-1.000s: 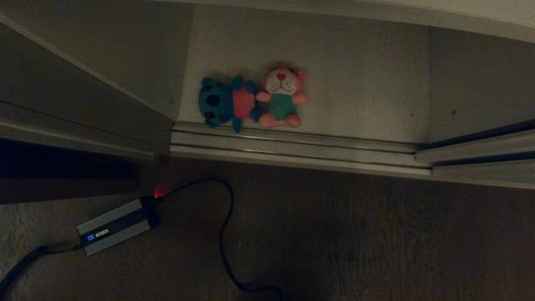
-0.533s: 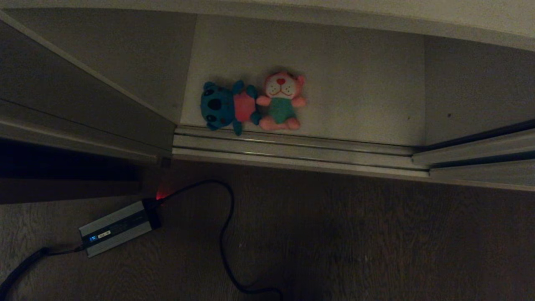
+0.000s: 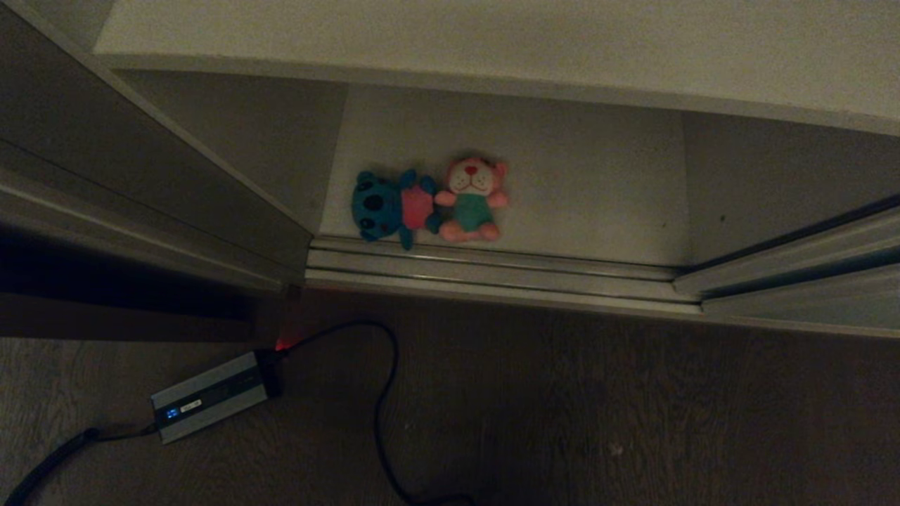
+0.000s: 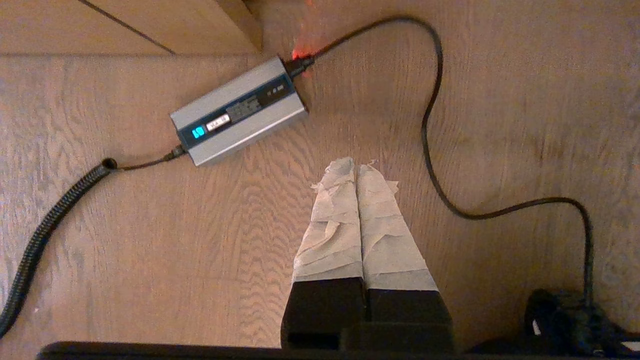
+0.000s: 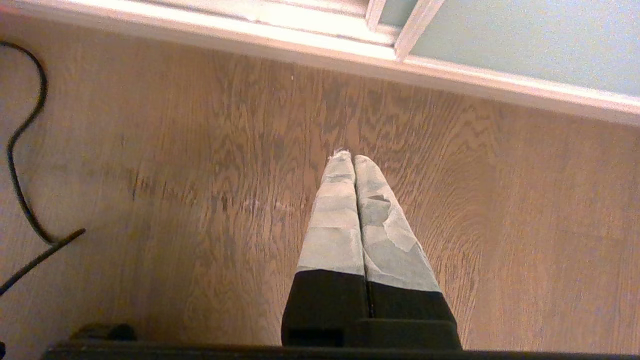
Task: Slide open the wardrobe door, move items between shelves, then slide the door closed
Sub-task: Close the door
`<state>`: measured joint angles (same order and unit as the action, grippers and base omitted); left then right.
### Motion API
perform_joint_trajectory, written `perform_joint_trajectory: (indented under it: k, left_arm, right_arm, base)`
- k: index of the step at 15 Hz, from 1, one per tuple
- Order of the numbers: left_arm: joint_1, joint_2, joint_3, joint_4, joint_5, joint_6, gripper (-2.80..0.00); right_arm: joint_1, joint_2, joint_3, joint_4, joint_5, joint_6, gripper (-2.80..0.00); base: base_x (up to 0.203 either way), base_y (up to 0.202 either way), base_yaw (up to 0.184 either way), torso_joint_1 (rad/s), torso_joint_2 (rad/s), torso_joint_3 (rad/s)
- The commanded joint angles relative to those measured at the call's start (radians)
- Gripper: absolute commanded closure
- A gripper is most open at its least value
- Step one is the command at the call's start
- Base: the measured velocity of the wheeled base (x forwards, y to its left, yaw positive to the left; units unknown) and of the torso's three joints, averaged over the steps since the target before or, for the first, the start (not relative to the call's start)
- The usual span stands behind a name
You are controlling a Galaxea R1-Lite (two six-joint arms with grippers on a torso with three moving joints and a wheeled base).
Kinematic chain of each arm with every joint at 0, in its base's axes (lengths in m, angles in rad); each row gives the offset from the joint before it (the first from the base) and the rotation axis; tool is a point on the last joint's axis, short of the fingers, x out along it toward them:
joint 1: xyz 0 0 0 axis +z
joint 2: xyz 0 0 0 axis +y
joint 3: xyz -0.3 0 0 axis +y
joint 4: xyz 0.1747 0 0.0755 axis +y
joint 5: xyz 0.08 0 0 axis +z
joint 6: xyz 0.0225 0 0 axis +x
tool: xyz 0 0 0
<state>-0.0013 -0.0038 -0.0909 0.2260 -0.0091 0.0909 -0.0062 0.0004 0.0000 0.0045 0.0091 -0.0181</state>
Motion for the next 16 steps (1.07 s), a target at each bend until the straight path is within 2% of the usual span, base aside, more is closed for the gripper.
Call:
perform_joint_trajectory:
  k: [1, 16]
  left_arm:
    - [0.000, 0.004, 0.000, 0.003, -0.001, 0.001, 0.00]
    - [0.000, 0.005, 0.002, 0.004, 0.000, 0.010, 0.00]
  right_arm:
    - [0.000, 0.002, 0.003, 0.000, 0.001, 0.000, 0.00]
    - [0.000, 0.001, 0.003, 0.000, 0.000, 0.000, 0.00]
  base:
    - [0.000, 0.000, 0.000, 0.002, 0.01, 0.212]
    - [0.000, 0.000, 0.000, 0.002, 0.00, 0.203]
